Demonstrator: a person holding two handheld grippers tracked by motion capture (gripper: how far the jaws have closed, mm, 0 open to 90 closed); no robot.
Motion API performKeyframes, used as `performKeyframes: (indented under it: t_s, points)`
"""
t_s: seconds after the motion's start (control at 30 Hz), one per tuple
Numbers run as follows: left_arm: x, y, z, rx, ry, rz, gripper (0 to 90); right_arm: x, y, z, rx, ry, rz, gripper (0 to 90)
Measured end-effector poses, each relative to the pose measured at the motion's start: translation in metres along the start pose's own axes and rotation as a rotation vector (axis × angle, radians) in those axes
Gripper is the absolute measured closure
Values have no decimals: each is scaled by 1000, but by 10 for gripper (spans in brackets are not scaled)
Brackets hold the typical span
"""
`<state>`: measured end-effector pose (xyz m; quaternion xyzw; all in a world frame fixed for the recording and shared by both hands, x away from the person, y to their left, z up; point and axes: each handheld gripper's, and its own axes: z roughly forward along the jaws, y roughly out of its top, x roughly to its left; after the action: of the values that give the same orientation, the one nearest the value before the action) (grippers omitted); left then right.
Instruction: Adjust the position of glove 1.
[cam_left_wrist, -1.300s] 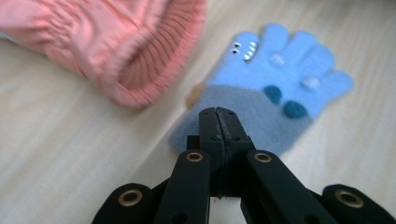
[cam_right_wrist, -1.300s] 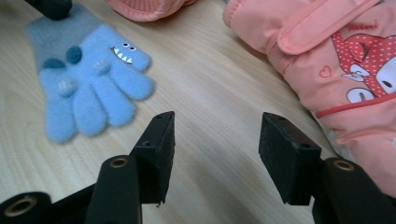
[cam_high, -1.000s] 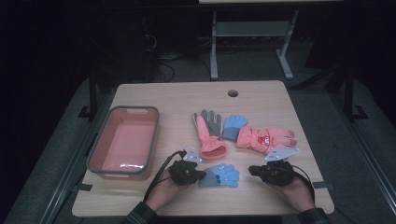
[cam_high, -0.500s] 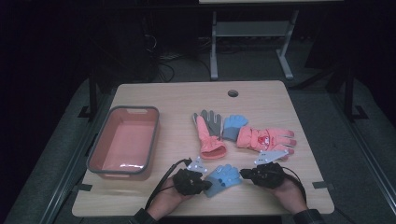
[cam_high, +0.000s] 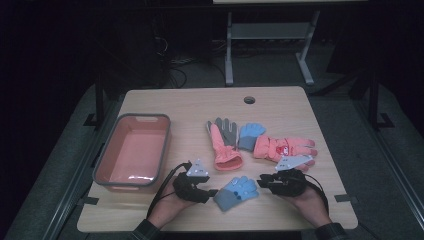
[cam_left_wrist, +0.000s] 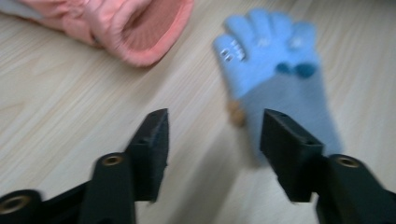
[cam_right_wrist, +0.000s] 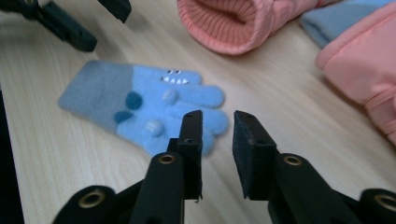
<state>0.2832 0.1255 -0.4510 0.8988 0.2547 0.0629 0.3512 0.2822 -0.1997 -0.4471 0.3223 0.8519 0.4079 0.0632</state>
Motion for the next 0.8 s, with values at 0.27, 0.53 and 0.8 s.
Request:
performKeyframes:
  t_s: [0.27,0.53,0.8]
  points:
    - [11,-15,2,3,27,15,227,-9,21,-4,-16,-1,-5,705]
    - [15,-20,4,10,70,30,163,-25,51,-3,-36,-18,-38,699]
    - [15,-27,6,-50,55,39,127,-42,72,2,-40,-44,-72,669]
